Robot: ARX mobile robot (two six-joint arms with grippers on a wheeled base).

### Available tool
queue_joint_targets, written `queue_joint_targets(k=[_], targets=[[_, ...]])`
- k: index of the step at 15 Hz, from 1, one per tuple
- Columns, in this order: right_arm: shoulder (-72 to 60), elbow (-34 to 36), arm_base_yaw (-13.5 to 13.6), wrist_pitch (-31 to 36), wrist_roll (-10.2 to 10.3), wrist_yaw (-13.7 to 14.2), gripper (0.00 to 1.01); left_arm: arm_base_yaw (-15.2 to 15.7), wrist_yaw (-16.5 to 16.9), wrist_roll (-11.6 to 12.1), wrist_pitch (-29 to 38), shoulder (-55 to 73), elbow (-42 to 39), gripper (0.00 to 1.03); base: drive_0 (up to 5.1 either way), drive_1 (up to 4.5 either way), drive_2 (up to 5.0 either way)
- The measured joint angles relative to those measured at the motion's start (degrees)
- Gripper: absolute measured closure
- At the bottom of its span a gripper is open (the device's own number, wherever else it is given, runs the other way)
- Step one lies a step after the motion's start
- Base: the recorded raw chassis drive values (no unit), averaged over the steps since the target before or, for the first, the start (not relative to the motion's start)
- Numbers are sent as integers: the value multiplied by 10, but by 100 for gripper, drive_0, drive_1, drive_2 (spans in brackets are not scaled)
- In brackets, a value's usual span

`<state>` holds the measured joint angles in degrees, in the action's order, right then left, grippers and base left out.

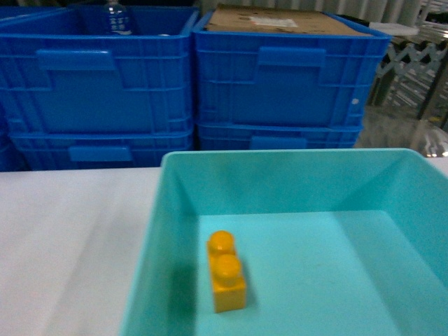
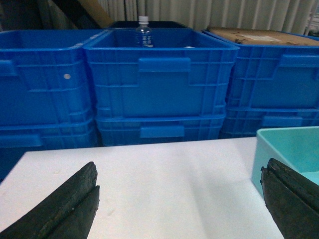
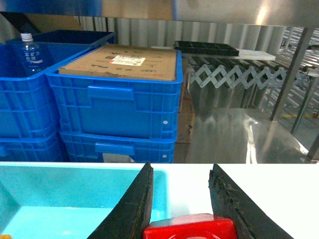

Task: Pick red block from blue box to shelf

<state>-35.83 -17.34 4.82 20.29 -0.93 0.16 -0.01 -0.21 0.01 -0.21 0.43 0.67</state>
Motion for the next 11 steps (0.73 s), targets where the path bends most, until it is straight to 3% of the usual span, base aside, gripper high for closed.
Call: queue_joint_targets(k=[11], targets=[[0, 0, 0, 1, 0, 1, 74, 0, 0, 0, 0, 0, 0, 5, 323, -388, -388]])
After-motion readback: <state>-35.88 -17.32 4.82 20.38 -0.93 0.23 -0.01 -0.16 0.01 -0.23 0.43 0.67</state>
